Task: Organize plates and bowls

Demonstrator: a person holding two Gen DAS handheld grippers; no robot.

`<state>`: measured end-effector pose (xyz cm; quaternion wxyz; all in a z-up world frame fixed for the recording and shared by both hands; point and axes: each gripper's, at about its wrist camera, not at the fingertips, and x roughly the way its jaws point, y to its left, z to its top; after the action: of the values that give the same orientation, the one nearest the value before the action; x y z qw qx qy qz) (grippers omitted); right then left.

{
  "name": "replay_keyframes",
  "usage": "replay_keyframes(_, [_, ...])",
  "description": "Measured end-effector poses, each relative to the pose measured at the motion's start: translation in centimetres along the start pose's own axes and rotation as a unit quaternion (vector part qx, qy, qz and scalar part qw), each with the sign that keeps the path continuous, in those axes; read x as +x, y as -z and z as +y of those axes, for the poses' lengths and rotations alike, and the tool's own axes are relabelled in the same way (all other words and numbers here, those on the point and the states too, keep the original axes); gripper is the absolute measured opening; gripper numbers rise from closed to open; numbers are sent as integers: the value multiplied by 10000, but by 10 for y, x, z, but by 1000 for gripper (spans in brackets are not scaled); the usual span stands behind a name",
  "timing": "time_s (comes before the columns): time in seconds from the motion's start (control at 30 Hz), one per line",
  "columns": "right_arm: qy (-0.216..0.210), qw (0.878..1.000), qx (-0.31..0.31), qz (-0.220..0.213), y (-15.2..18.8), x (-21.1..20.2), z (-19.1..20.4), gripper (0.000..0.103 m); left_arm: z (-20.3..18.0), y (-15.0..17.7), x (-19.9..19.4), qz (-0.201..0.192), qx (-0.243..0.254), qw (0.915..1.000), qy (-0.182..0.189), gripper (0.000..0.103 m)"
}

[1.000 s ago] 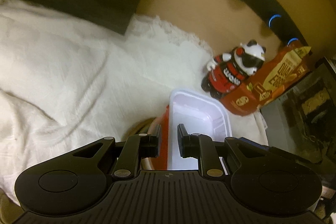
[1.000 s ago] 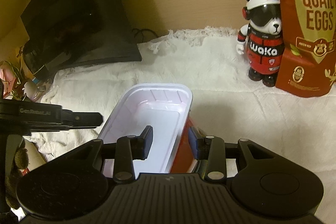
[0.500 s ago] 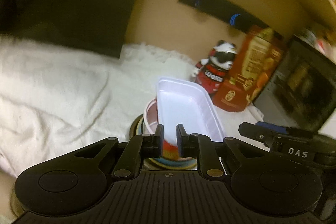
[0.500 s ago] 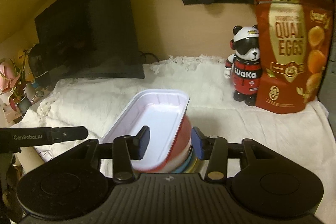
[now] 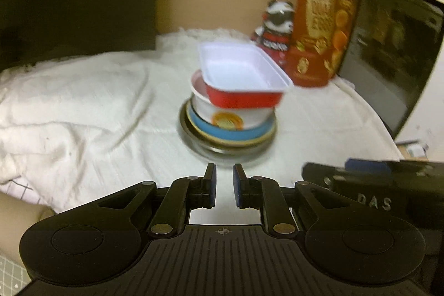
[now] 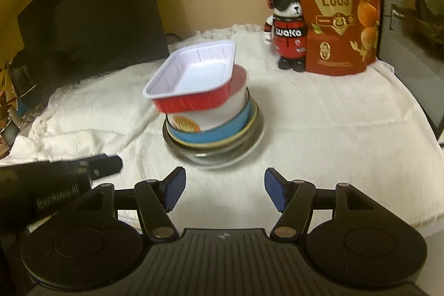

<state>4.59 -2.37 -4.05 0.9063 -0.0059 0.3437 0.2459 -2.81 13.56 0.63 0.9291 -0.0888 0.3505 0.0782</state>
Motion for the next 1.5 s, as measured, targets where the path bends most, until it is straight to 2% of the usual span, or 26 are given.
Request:
replay_keyframes(0.33, [33,9998,27,192,15,-8,0,64,-5,8,-8,257,-64,9996,58,16])
replay_keyframes(1.5, [2,9998,-57,190,19,-16,5,64,-6,10,-19,192,-28,9996,191,16])
